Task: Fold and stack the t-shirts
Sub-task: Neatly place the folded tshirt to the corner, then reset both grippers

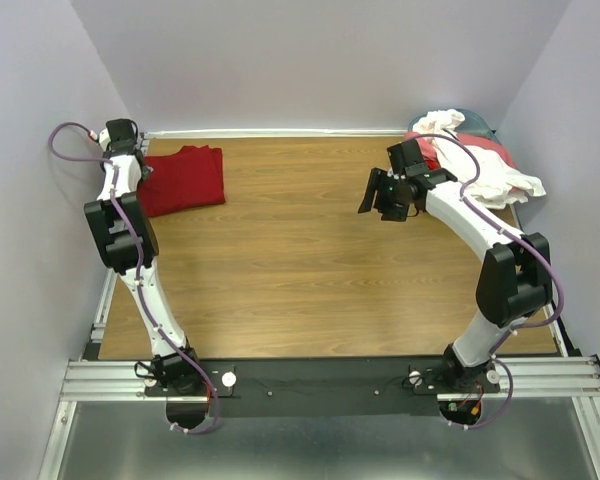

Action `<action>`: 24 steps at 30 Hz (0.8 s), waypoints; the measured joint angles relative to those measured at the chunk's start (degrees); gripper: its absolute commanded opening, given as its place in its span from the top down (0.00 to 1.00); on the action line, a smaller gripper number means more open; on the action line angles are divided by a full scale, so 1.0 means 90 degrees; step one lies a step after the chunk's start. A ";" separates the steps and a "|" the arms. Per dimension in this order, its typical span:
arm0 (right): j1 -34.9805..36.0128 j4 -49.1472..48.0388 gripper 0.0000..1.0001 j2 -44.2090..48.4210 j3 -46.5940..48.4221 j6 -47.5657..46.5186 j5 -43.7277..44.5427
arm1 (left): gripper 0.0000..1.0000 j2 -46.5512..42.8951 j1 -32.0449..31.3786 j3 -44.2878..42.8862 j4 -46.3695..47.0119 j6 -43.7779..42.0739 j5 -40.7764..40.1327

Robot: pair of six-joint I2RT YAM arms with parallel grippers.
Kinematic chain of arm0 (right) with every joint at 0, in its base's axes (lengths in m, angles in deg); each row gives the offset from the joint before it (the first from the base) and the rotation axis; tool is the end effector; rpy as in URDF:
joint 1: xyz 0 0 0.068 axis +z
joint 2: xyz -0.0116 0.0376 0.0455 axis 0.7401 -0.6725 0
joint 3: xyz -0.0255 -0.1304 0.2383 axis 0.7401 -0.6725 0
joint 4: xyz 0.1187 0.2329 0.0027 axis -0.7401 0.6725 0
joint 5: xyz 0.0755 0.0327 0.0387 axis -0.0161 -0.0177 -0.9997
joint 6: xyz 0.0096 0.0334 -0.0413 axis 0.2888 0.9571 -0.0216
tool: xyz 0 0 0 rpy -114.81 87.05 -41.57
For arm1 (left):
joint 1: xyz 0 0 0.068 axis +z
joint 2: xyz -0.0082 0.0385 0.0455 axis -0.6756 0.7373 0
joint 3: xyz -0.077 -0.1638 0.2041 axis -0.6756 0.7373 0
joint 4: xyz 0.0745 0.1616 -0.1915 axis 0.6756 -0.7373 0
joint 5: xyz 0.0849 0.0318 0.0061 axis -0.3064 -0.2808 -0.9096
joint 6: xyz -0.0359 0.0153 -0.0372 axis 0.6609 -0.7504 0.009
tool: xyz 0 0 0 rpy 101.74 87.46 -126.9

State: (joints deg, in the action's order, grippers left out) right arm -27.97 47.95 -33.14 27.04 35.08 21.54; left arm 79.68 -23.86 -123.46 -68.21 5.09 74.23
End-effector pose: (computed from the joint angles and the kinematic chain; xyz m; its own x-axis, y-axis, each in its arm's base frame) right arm 0.3458 0.1269 0.2608 -0.8556 0.2513 -0.4526 0.0906 0.9335 0.3471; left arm 0.4830 0.1724 0.2083 -0.4238 -0.6092 -0.6703 -0.7404 0.6592 -0.1311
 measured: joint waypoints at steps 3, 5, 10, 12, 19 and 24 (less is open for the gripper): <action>0.0000 0.0000 0.27 0.0000 0.0010 0.0000 0.0000 | 0.79 -0.0010 0.0000 0.0080 0.0083 0.0015 0.0005; 0.0000 0.0000 0.27 0.0000 0.0012 0.0000 0.0000 | 0.49 -0.0063 0.0002 0.0211 0.0158 -0.0002 0.0019; 0.0000 0.0007 0.25 0.0000 0.0032 0.0000 0.0000 | 0.14 -0.0423 0.0000 0.0731 0.0233 0.0010 0.0058; 0.0000 0.0005 0.25 0.0002 0.0034 0.0000 0.0002 | 0.03 -0.0648 -0.0007 0.0937 0.0284 -0.0022 0.0070; 0.0000 0.0010 0.24 0.0005 0.0034 0.0000 0.0053 | 0.02 -0.1974 -0.0073 0.1926 0.0503 -0.0168 0.0022; 0.0000 0.0019 0.24 0.0083 0.0034 -0.0005 0.0177 | 0.02 -0.3220 -0.0345 0.2837 0.0770 -0.0420 0.0024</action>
State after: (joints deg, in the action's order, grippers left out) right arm -27.97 48.12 -32.40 27.35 35.04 23.14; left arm 50.70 -26.97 -97.93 -61.28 1.31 74.45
